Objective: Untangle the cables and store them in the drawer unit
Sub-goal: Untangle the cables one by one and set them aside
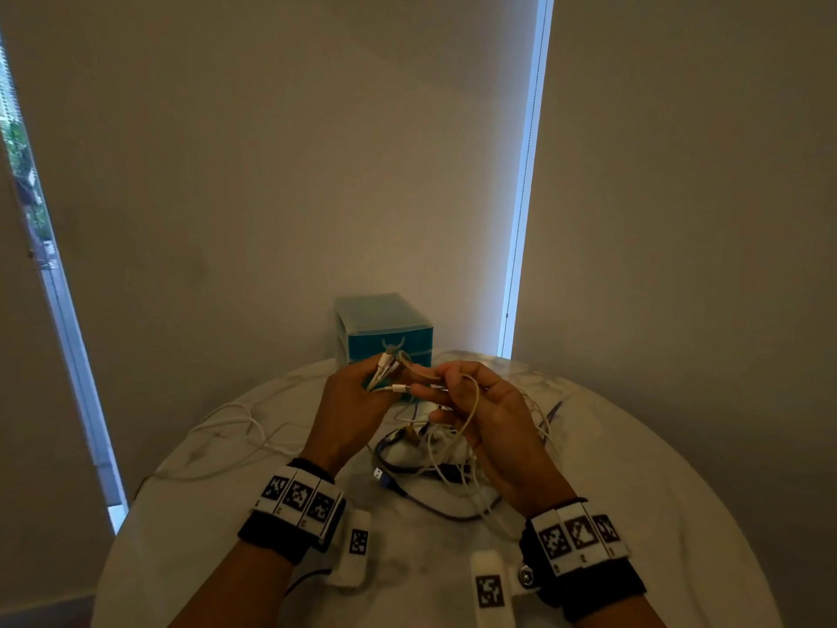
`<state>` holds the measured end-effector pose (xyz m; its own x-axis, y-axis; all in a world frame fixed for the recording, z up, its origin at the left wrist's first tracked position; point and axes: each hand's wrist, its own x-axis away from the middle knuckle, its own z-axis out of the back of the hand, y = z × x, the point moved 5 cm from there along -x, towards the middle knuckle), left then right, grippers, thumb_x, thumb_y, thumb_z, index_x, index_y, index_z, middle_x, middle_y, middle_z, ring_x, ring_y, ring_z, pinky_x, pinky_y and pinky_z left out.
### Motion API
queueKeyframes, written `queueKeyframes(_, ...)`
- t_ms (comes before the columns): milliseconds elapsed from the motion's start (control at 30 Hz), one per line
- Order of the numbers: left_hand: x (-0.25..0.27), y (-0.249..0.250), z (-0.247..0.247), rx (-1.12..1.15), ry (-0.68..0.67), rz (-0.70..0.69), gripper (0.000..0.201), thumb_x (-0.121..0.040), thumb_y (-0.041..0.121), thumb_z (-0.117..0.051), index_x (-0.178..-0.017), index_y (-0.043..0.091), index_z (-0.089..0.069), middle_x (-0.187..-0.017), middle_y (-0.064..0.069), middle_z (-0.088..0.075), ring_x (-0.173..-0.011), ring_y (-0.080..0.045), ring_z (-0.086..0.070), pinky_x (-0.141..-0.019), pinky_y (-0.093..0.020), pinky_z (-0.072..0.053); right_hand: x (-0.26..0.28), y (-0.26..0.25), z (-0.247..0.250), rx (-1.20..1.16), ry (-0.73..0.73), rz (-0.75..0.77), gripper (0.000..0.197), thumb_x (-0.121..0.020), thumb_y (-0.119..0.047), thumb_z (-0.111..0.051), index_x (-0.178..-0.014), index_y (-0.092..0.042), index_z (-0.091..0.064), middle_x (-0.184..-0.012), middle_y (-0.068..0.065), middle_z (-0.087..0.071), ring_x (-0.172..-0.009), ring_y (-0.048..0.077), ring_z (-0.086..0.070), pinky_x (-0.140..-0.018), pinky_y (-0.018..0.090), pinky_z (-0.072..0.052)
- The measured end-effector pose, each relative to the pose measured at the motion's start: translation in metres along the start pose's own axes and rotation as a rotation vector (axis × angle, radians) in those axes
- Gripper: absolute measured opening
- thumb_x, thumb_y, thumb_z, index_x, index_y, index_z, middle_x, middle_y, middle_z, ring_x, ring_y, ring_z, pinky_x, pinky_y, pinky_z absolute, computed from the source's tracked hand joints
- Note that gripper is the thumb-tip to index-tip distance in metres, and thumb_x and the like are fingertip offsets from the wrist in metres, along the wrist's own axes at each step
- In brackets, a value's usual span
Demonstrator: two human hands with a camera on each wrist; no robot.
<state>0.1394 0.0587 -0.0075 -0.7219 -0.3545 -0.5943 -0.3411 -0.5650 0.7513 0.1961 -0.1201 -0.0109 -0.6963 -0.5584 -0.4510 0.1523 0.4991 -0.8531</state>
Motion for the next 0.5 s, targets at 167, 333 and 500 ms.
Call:
queueKeyframes(167, -0.001, 0.000, 0.005, 0.218, 0.116, 0.103, 0.007, -0.097, 0.018, -0.075, -0.101, 0.019, -0.081, -0.099, 0.000, -0.082, -0.099, -0.017, -0.078, -0.093, -0.046, -0.062, -0.003, 0.024, 0.011, 0.280, -0.012, -0.074, 0.038, -0.105, -0.001, -0.062, -0.137, -0.021, -0.058, -0.145, -0.007, -0.064, -0.115, 0.022, -0.076, -0.089, 0.043, -0.066)
queueKeyframes(333, 0.002, 0.008, 0.004, 0.259, 0.088, 0.077, 0.016, -0.102, 0.028, -0.070, -0.103, 0.014, -0.077, -0.094, -0.007, -0.080, -0.092, -0.019, -0.079, -0.084, -0.036, -0.063, -0.010, 0.059, 0.011, 0.524, -0.029, -0.170, 0.031, -0.107, -0.032, -0.065, -0.137, -0.040, -0.062, -0.140, -0.014, -0.064, -0.103, 0.018, -0.078, -0.083, 0.045, -0.068)
queueKeyframes(500, 0.003, 0.013, -0.001, 0.284, 0.001, 0.054, 0.019, -0.103, 0.023, -0.068, -0.100, 0.006, -0.077, -0.091, -0.009, -0.080, -0.092, -0.015, -0.078, -0.079, -0.016, -0.056, -0.017, 0.061, 0.012, 0.522, 0.243, -0.080, 0.023, -0.095, -0.029, -0.081, -0.112, -0.021, -0.067, -0.108, -0.001, -0.077, -0.077, 0.021, -0.080, -0.070, 0.039, -0.067)
